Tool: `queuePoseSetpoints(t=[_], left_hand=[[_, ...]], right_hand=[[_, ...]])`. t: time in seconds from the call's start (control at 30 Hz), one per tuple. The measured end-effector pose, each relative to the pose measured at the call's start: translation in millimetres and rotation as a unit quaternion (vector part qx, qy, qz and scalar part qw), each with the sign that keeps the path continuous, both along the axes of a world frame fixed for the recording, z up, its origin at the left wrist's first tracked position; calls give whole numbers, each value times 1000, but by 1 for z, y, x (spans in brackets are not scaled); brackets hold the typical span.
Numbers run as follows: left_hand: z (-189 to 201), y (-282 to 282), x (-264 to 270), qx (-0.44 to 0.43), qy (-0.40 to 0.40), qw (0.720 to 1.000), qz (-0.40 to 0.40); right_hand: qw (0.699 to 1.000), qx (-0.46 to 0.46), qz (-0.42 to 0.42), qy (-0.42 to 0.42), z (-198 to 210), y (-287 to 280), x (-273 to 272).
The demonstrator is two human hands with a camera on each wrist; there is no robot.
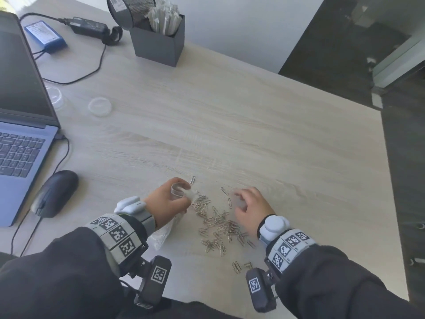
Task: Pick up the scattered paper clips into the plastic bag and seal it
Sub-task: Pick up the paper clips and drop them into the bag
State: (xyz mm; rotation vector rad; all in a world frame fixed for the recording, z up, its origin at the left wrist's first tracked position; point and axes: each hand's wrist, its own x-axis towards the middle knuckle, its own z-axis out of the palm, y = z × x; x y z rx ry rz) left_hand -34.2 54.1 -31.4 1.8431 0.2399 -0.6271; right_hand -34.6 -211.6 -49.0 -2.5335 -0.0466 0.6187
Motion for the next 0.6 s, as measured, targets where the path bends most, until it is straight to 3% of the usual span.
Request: queuePoseSetpoints(t=[0.27, 0.4, 0.5, 0.6], left_hand=[[14, 32, 9, -52, 47, 992, 109], [20, 53, 8, -56, 60, 986, 144], [25, 69, 7, -48, 63, 985, 152], [25, 85, 4, -35, 62, 984, 166]], right_hand=[[987, -17, 161, 16, -1, 27, 5], [995, 8, 97, -20, -2, 36, 22], [997, -38, 62, -25, -3, 54, 41], [992, -85, 91, -15, -2, 77, 51]])
